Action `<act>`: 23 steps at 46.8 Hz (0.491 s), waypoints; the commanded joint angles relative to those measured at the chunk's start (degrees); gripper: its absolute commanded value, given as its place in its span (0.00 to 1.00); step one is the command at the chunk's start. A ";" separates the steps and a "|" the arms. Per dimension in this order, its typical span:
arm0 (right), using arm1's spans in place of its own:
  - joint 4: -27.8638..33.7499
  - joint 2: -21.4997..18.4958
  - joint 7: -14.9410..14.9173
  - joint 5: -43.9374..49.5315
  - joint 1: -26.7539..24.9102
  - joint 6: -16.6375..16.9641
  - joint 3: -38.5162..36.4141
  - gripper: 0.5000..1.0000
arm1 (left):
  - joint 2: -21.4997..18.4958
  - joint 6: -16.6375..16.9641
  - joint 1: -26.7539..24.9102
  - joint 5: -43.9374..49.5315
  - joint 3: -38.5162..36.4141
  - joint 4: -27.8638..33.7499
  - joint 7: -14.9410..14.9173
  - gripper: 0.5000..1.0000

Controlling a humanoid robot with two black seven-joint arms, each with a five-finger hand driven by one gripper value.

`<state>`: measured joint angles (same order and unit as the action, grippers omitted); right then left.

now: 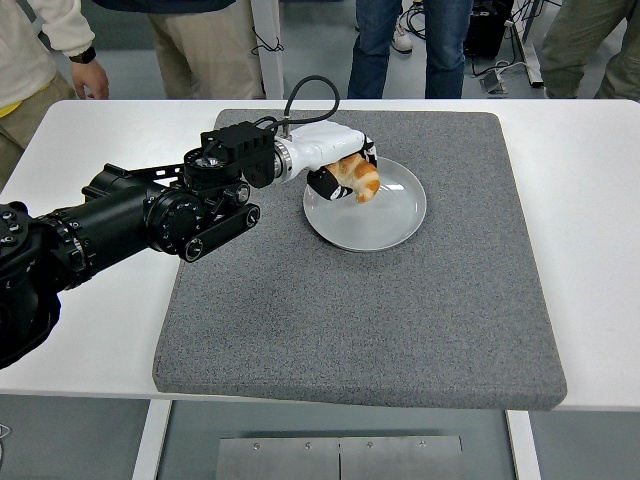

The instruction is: Place the bread on the plate

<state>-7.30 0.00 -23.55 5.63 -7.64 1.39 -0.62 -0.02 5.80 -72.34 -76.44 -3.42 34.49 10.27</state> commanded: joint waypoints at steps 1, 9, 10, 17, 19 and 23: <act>0.00 0.00 0.00 0.00 0.00 0.02 0.00 1.00 | 0.02 0.00 0.36 0.06 -0.01 -0.13 1.59 0.00; 0.00 0.00 0.00 0.00 0.00 0.02 0.00 1.00 | 0.02 0.97 0.36 -0.03 -0.10 -0.04 3.44 0.00; 0.00 0.00 0.00 0.00 0.00 0.02 0.00 1.00 | 0.02 1.05 0.36 -0.03 -0.10 -0.13 3.62 0.00; 0.00 0.00 0.00 0.00 0.00 0.02 0.00 1.00 | 0.02 1.75 0.36 0.06 -2.90 -0.39 4.15 0.00; 0.00 0.00 0.00 0.00 0.00 0.02 0.00 1.00 | 0.02 2.46 0.36 0.32 -4.48 -1.53 4.41 0.00; 0.00 0.00 0.00 0.00 0.00 0.02 0.00 1.00 | 0.02 3.52 0.36 0.94 -6.07 -2.94 5.11 0.00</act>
<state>-7.30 0.00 -23.56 5.62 -7.65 1.42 -0.61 -0.02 8.74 -71.97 -75.92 -8.43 32.23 15.00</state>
